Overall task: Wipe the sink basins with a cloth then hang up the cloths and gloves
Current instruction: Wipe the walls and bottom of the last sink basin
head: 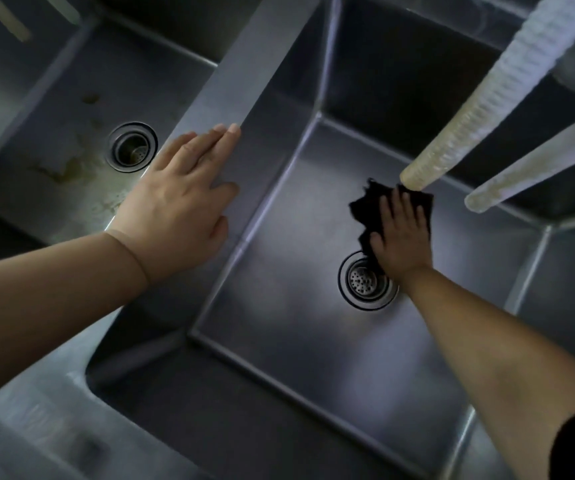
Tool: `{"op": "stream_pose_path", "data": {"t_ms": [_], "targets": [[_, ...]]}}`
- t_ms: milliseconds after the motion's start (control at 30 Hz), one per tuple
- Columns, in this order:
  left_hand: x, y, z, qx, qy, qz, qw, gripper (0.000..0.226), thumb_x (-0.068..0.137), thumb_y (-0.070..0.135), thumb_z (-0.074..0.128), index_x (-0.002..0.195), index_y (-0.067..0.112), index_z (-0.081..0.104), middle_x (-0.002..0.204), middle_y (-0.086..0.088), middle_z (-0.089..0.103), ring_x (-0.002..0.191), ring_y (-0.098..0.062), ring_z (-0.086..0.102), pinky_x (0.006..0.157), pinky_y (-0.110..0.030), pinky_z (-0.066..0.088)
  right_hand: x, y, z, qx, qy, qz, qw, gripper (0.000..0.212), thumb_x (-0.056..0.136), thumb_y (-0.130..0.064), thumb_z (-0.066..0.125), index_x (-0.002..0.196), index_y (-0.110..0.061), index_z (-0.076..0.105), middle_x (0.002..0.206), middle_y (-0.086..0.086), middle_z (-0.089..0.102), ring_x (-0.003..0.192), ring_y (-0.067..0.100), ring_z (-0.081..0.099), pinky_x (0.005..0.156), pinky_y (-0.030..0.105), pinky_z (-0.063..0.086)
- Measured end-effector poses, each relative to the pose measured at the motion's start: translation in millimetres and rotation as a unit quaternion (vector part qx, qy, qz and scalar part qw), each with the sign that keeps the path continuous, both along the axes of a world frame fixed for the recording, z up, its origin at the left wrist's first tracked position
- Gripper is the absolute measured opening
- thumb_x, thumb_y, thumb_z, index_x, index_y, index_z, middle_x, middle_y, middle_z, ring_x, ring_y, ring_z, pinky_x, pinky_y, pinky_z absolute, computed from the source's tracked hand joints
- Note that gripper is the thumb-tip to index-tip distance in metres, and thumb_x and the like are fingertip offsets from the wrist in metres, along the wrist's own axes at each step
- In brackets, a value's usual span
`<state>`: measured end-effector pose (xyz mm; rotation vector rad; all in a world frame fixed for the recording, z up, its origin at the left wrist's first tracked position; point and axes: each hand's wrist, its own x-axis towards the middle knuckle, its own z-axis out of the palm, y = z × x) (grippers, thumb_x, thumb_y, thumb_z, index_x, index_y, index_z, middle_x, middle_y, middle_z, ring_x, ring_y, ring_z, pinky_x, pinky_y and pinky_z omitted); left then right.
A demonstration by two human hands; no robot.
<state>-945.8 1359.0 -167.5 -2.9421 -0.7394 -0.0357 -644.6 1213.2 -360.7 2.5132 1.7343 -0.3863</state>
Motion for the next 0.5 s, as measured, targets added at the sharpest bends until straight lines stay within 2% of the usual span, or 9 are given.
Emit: {"op": "stream_pose_path", "data": {"t_ms": [233, 367, 500], "targets": [[-1, 0, -1, -0.008, -0.015, 0.001, 1.000, 0.027, 0.071, 0.021, 0.053, 0.086, 0.006, 0.071, 0.146, -0.025, 0.036, 0.131, -0.038, 0.039, 0.110, -0.051, 0.030, -19, -105, 10, -0.038, -0.011, -0.093, 0.995, 0.074, 0.082, -0.037, 0.026, 0.143, 0.004, 0.030, 0.150, 0.029, 0.024, 0.140, 0.042, 0.021, 0.115, 0.052, 0.014], [-1, 1, -2, -0.009, -0.024, -0.002, 1.000, 0.025, 0.072, 0.020, 0.052, 0.084, 0.007, 0.071, 0.145, -0.025, 0.037, 0.130, -0.038, 0.040, 0.110, -0.050, 0.030, -65, -143, 9, -0.043, -0.011, -0.059, 0.997, 0.072, 0.082, -0.037, 0.034, 0.136, 0.011, 0.040, 0.143, 0.035, 0.032, 0.134, 0.049, 0.029, 0.110, 0.055, 0.016], [-1, 3, -3, -0.010, -0.033, -0.006, 0.999, 0.025, 0.072, 0.020, 0.051, 0.082, 0.007, 0.070, 0.145, -0.025, 0.038, 0.130, -0.037, 0.040, 0.110, -0.050, 0.030, -111, -146, 7, -0.071, -0.005, -0.024, 0.997, 0.073, 0.082, -0.039, 0.035, 0.136, 0.009, 0.041, 0.143, 0.032, 0.034, 0.136, 0.043, 0.025, 0.111, 0.054, 0.013]]}}
